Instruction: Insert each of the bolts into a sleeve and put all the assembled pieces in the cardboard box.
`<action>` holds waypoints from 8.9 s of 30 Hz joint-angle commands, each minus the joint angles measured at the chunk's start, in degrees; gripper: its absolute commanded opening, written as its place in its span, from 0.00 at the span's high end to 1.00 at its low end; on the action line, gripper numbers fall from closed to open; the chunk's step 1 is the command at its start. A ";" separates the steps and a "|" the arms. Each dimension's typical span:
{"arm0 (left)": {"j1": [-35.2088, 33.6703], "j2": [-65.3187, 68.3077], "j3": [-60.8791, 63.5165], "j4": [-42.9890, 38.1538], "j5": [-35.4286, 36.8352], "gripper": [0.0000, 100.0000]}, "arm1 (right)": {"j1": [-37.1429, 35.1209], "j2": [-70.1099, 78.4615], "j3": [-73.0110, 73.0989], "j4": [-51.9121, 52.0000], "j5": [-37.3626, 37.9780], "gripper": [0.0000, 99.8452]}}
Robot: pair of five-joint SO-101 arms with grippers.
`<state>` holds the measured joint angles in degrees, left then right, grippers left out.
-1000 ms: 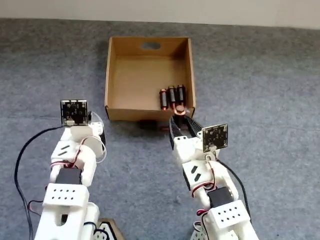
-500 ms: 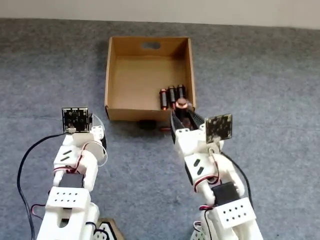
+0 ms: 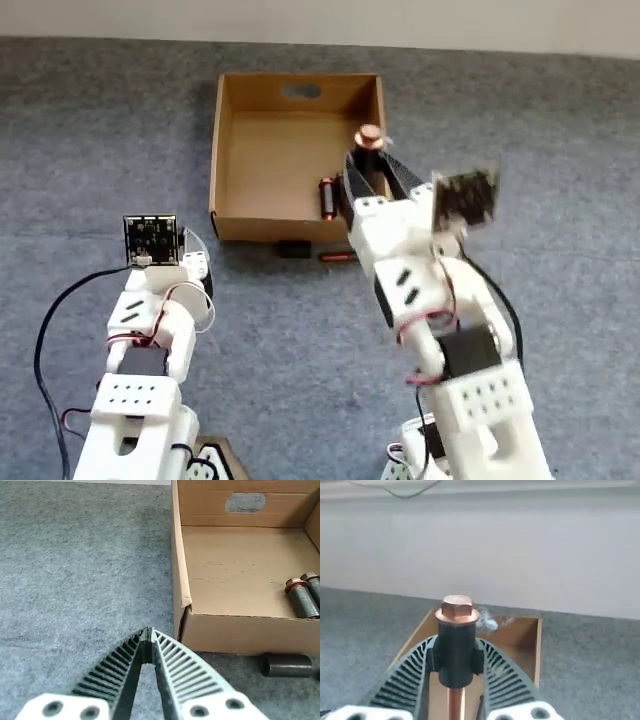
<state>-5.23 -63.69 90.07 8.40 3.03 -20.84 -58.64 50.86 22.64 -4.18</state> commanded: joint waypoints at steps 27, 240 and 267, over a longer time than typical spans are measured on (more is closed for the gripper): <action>-0.31 -0.92 0.66 -1.32 0.35 0.99 | -2.51 85.41 -78.20 33.80 -13.10 0.99; -0.48 -0.92 0.75 -1.32 0.35 0.99 | -15.60 65.01 -17.45 -3.12 -18.37 0.79; -0.40 -0.92 0.75 -1.32 0.26 0.99 | -15.69 70.02 -17.98 -2.33 -18.11 0.94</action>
<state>-5.23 -63.69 91.03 8.40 3.03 -36.66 11.08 33.54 19.82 -22.02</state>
